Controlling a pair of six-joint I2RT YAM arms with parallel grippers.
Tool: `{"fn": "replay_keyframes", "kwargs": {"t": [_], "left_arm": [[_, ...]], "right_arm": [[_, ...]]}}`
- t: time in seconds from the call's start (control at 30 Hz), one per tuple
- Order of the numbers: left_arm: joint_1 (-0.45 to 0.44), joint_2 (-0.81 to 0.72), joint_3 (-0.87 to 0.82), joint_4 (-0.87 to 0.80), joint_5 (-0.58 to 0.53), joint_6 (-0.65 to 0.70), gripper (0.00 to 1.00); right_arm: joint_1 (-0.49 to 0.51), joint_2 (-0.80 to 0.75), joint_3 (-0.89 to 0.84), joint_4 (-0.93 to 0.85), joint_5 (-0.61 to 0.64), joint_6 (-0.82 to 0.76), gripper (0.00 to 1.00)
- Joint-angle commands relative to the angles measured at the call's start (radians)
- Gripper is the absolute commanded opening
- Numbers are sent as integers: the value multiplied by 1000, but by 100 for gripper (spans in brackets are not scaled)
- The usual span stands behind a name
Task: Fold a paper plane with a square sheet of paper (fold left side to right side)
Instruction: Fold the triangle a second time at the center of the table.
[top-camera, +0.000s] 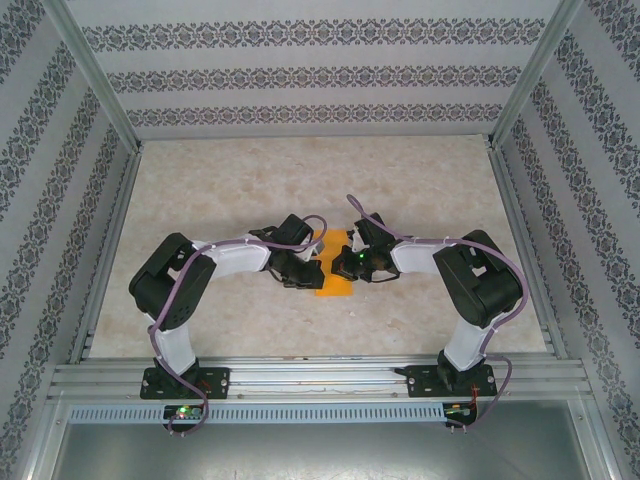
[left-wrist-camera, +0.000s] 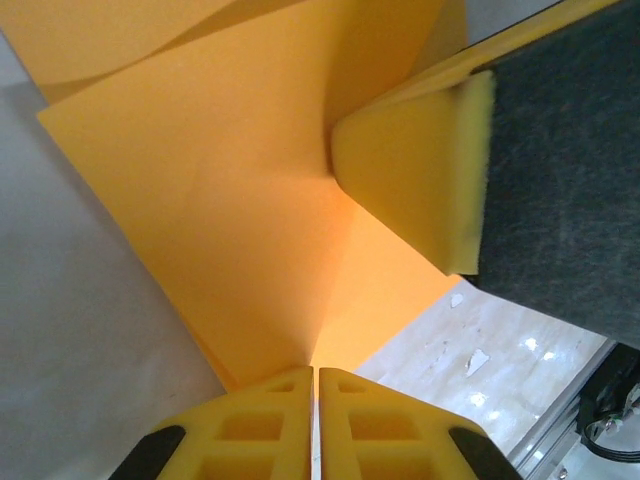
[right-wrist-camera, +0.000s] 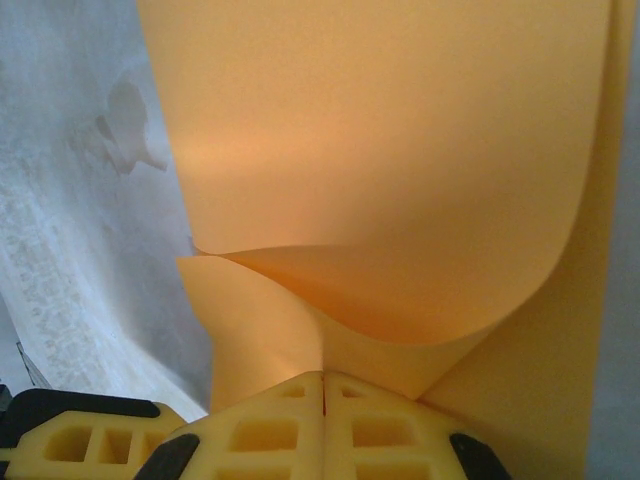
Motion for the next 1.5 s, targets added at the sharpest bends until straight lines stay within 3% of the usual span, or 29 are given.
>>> {"fn": "replay_keyframes", "kwargs": {"t": [0.0,0.73,1.07,1.47], "left_arm": [[-10,14,-12,10,-23,8,10],[-10,30,-44,-6,-52,21,9],[-11,44,-42,-21,-75,24,3],[-11,52,-35,-49,-98,22,0]], "right_arm": [[7,31,-10,-75,28,-11,0],[8,9,-6,-58,5,-24,0],[18,-76,-4,-10,-24,-17,0],[68,-37,-28,56,-22,33,0]]}}
